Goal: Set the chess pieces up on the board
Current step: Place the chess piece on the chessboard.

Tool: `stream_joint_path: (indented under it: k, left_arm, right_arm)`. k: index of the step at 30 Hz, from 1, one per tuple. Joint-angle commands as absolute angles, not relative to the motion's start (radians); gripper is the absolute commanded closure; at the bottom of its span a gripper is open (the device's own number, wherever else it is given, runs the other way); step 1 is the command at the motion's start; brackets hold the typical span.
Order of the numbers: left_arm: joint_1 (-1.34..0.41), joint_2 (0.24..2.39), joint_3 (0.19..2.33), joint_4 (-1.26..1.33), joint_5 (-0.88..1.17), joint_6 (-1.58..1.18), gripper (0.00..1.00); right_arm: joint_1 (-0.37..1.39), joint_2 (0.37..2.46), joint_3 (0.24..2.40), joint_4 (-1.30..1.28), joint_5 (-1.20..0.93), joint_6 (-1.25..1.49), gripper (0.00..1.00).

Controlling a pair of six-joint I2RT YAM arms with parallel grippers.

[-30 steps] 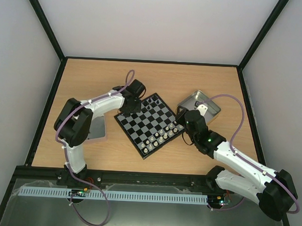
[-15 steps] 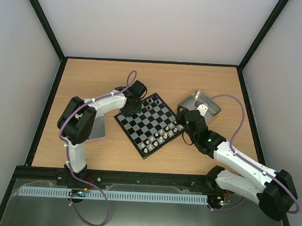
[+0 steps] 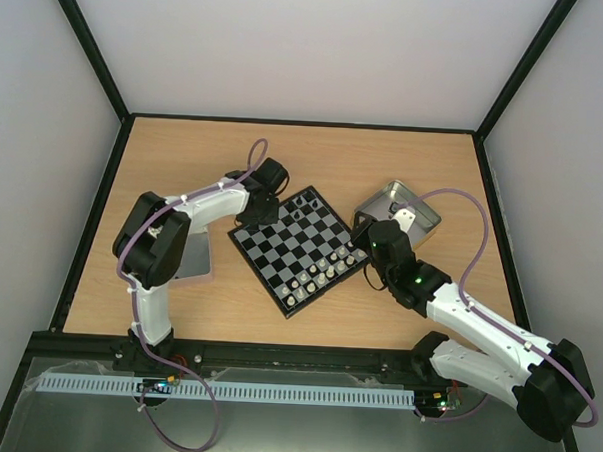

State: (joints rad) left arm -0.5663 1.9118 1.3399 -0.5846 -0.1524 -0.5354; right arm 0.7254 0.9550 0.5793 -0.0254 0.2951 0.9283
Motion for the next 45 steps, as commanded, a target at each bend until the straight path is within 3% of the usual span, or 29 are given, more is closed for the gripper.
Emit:
stream_joint_path:
  k: [1,31,37,45]
  left_arm:
    - [-0.562,1.931,1.336,-0.601,-0.117,-0.540,0.88]
    - [-0.556,1.916,1.340,-0.643,-0.065,-0.522,0.88]
    - [-0.542,1.916,1.351,-0.641,-0.065,-0.517,0.75]
    - [-0.522,1.871,1.406,-0.661,-0.061,-0.496,0.50]
  right_arm:
    - [0.720,0.942,0.566,-0.044,0.336,0.936,0.62]
    - [0.720,0.934,0.559,-0.040,0.335,0.933,0.62]
    - [0.720,0.930,0.560,-0.039,0.334,0.930,0.62]
    - [0.720,0.918,0.560,-0.043,0.338,0.929,0.62]
